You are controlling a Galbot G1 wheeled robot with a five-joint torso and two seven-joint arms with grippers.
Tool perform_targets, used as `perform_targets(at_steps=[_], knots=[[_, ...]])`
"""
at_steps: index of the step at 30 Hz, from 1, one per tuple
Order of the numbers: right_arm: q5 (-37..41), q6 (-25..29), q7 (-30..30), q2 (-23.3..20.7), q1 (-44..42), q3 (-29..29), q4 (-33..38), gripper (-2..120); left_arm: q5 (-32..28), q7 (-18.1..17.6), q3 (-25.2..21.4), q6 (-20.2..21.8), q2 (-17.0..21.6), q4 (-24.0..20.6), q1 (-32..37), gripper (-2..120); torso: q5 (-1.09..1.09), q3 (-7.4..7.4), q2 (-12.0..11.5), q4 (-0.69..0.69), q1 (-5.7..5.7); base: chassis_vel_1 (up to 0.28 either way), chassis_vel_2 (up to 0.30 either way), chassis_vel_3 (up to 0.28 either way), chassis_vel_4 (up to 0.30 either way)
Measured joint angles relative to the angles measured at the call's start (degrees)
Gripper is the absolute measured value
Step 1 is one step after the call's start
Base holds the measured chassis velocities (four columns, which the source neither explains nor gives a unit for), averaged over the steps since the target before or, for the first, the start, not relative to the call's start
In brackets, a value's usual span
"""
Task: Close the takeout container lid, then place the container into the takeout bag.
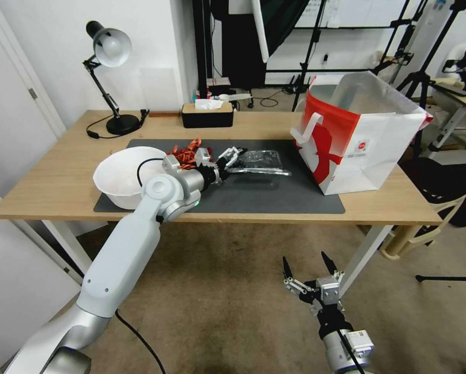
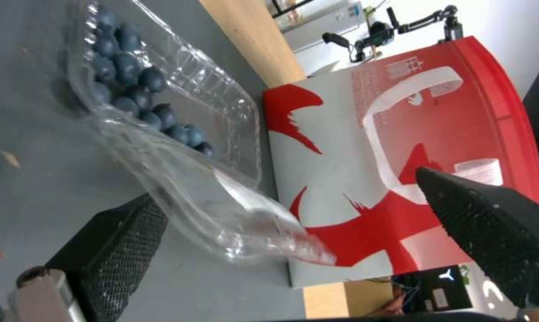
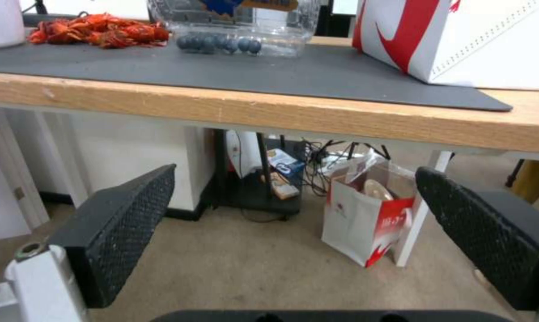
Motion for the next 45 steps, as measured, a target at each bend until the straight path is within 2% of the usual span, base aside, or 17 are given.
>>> perform_targets(at_steps=[7,18,25,26,28,37,45], knots=[[-0.20,-0.04,0.11,0.10,0.04,0.02,-0.05,100,-2.36,-2.48,-0.71,-0.92,-0.85,-1.96,0.40,100,0.00,0.00,0.00,0.00,0.00,0.000,0.000,0.000,0.000],[-0.56,-0.11,0.25,0.27,0.05,0.01,-0.24,100,-2.45,-3.61,-0.11,-3.94,-2.05,-3.02,0.06,100,0.00,0.00,0.00,0.00,0.00,0.000,0.000,0.000,0.000],[-0.66,-0.14,0.40,0.20,-0.02,0.09,-0.24,100,-2.20,-4.58,0.67,-7.50,-3.15,-3.36,-0.37,100,0.00,0.00,0.00,0.00,0.00,0.000,0.000,0.000,0.000],[-0.73,-0.15,0.42,0.20,-0.08,0.11,-0.24,100,-1.84,-4.67,0.92,-9.35,-3.54,-3.32,-0.58,100,0.00,0.00,0.00,0.00,0.00,0.000,0.000,0.000,0.000],[-0.82,-0.15,0.44,0.24,-0.13,0.10,-0.24,100,-1.71,-4.81,0.98,-10.50,-3.78,-3.31,-0.77,100,0.00,0.00,0.00,0.00,0.00,0.000,0.000,0.000,0.000],[-1.11,-0.17,0.48,0.36,-0.14,0.04,-0.28,100,-1.04,-5.29,1.11,-13.75,-4.49,-3.38,-1.12,100,0.00,0.00,0.00,0.00,0.00,0.000,0.000,0.000,0.000],[-1.16,-0.26,0.50,0.31,-0.10,0.15,-0.27,100,-0.82,-5.83,1.64,-14.18,-5.49,-2.75,-2.03,100,0.00,0.00,0.00,0.00,0.00,0.000,0.000,0.000,0.000]])
